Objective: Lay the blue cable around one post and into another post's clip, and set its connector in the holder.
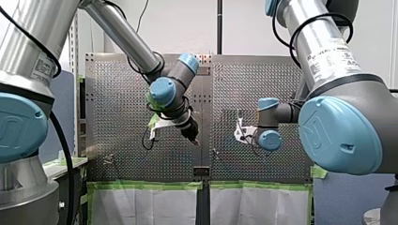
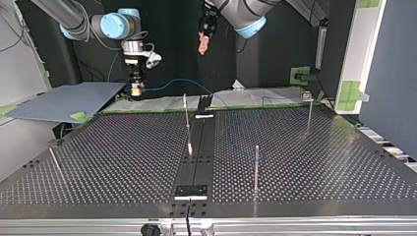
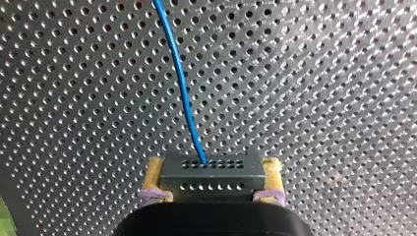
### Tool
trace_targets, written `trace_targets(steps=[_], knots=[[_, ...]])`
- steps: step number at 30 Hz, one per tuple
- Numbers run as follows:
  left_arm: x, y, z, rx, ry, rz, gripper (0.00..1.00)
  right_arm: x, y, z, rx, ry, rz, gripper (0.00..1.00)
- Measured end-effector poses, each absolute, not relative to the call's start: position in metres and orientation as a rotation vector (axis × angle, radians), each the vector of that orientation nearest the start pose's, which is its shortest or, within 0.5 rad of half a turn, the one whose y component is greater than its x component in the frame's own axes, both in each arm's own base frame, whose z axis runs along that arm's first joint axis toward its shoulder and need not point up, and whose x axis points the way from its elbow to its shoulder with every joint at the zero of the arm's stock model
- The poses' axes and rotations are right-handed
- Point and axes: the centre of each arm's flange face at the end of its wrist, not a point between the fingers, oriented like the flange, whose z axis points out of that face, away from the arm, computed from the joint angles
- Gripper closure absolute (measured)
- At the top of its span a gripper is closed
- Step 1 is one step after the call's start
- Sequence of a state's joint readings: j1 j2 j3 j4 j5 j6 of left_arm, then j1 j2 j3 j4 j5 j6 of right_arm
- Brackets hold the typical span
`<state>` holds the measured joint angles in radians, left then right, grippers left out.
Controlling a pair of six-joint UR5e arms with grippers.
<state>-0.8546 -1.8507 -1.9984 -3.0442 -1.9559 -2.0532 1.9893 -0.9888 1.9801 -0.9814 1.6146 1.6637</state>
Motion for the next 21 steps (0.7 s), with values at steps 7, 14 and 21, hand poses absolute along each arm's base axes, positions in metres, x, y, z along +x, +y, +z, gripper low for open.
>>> trace_targets(steps=[7, 14, 21], knots=[[0.196, -0.383, 0.141, 0.223, 2.199, -0.357, 0.00, 0.350, -0.438, 0.088, 1.483, -1.085, 1.546, 1.00], [0.203, -0.364, 0.101, 0.217, 2.264, -0.343, 0.00, 0.358, -0.429, 0.086, 1.502, -1.076, 1.557, 1.00], [0.225, -0.357, 0.073, 0.187, 2.289, -0.368, 0.00, 0.367, -0.420, 0.086, 1.519, -1.063, 1.571, 1.00]])
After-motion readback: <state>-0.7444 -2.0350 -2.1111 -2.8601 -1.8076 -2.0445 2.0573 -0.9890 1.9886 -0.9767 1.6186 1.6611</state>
